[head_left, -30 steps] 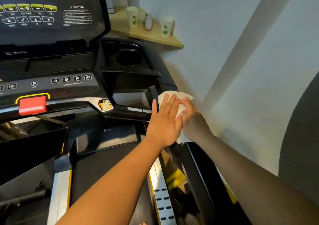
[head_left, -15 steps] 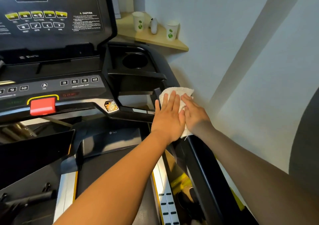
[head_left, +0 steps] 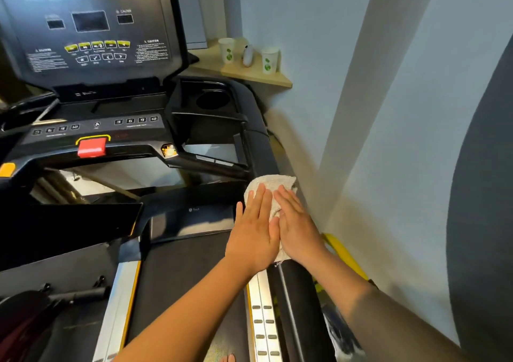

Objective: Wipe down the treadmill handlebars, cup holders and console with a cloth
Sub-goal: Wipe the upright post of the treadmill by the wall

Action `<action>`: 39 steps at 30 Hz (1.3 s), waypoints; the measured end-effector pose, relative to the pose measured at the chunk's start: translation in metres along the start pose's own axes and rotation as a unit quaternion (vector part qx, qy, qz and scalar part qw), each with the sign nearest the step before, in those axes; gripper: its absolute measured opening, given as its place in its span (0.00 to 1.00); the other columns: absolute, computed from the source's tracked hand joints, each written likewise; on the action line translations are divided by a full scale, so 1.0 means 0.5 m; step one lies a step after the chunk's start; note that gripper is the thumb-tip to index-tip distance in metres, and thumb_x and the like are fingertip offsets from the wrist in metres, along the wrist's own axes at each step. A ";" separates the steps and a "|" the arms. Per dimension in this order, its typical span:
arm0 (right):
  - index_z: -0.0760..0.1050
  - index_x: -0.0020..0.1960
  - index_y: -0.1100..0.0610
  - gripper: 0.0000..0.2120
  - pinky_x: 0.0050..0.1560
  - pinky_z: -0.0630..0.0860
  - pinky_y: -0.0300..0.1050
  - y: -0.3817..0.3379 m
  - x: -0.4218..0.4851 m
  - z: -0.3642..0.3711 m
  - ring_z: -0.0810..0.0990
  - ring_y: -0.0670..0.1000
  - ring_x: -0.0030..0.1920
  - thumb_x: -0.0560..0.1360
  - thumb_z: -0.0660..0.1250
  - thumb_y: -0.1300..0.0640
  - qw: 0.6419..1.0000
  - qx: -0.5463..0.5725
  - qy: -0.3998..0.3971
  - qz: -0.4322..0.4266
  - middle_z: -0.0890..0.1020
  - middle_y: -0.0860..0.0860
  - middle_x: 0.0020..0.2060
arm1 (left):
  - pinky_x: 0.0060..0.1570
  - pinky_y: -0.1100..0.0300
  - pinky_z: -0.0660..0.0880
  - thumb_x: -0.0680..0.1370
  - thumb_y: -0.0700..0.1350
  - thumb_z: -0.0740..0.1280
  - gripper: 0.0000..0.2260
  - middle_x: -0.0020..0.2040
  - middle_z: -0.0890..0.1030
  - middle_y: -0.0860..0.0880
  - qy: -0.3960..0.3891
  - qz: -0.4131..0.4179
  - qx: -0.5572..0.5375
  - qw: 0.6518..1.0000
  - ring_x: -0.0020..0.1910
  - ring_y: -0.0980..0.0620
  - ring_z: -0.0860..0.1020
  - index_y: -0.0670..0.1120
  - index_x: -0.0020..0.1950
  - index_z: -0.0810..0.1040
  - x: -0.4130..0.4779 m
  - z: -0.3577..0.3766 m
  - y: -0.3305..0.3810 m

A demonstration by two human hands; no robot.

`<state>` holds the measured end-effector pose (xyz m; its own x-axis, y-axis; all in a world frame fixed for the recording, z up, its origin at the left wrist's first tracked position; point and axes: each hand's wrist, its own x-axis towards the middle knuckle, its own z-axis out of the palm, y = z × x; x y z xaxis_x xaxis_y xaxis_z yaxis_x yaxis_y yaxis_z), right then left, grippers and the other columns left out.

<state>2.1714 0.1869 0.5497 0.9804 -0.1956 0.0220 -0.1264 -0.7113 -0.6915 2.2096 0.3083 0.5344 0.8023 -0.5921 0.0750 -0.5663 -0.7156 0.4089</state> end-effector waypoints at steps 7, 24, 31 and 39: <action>0.53 0.78 0.52 0.24 0.75 0.45 0.35 0.027 -0.115 0.007 0.43 0.38 0.76 0.83 0.50 0.60 0.999 0.034 -0.003 -0.039 0.48 0.37 0.73 | 0.77 0.53 0.38 0.79 0.58 0.35 0.29 0.79 0.35 0.52 -0.020 -0.016 -0.002 1.000 0.76 0.58 0.32 0.50 0.80 0.38 -0.116 0.018 0.058; 0.59 0.76 0.44 0.22 0.60 0.52 0.18 0.051 -0.155 0.001 0.57 0.39 0.74 0.83 0.52 0.54 0.973 0.224 0.007 0.050 0.55 0.38 0.77 | 0.77 0.56 0.37 0.83 0.55 0.43 0.26 0.79 0.35 0.55 -0.040 0.025 0.021 0.999 0.77 0.55 0.34 0.51 0.80 0.40 -0.129 0.007 0.108; 0.69 0.72 0.47 0.19 0.54 0.76 0.42 0.089 -0.053 0.000 0.78 0.50 0.58 0.83 0.52 0.48 0.952 0.275 -0.005 0.135 0.77 0.50 0.61 | 0.75 0.49 0.32 0.82 0.56 0.43 0.28 0.80 0.54 0.45 -0.077 0.079 0.241 0.964 0.79 0.46 0.41 0.45 0.79 0.58 0.029 -0.013 0.101; 0.69 0.69 0.56 0.17 0.60 0.75 0.51 0.134 -0.215 0.015 0.78 0.57 0.60 0.80 0.60 0.61 0.924 0.297 -0.052 0.235 0.78 0.56 0.60 | 0.76 0.45 0.40 0.77 0.55 0.44 0.30 0.69 0.75 0.47 -0.185 0.157 0.279 0.929 0.76 0.45 0.60 0.46 0.67 0.77 -0.036 0.026 0.198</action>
<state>2.0590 0.1656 0.4956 0.8518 -0.2997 -0.4296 -0.4668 -0.0620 -0.8822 2.1365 0.2434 0.5616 0.5191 -0.8176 -0.2490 -0.8543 -0.5050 -0.1229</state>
